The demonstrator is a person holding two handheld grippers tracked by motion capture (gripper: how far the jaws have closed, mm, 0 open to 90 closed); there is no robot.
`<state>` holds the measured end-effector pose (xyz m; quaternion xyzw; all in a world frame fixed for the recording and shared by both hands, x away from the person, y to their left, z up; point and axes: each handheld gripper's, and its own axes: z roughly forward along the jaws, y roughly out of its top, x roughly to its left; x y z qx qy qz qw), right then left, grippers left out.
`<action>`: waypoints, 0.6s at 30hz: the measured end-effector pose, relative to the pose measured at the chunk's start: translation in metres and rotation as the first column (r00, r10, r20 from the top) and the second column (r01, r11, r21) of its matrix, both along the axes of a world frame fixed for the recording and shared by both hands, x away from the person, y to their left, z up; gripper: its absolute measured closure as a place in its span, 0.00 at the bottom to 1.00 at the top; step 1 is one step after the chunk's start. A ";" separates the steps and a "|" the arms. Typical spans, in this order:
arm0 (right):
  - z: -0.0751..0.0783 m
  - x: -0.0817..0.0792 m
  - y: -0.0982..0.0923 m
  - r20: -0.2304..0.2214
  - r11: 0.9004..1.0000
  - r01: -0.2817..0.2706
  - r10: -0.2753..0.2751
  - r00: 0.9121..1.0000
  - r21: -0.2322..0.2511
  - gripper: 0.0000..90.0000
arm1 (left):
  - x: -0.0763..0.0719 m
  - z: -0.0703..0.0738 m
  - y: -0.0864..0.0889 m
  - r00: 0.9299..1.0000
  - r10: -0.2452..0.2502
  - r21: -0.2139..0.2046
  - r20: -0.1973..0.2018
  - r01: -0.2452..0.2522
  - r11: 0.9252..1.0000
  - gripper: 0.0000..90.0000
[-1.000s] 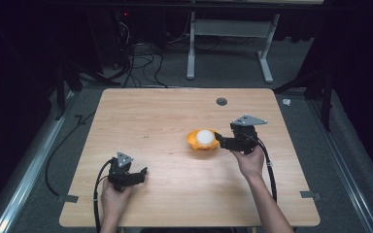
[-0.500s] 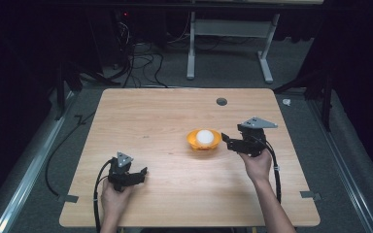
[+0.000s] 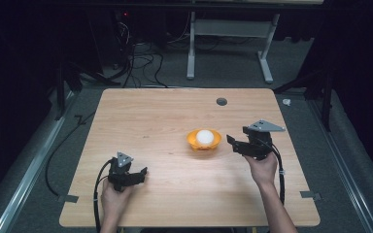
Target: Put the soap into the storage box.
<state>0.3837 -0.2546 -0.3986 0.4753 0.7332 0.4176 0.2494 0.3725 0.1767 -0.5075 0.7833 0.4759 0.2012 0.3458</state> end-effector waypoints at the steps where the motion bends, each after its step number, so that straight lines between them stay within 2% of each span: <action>1: 0.000 0.000 0.000 0.000 1.000 0.000 0.000 1.000 0.000 0.32 | 0.000 0.000 0.000 1.000 0.000 0.000 0.000 0.000 1.000 0.23; 18: -0.002 -0.016 -0.018 0.007 0.999 0.036 -0.036 0.999 0.008 0.32 | 0.000 0.000 0.000 1.000 0.000 0.000 0.000 0.000 1.000 0.23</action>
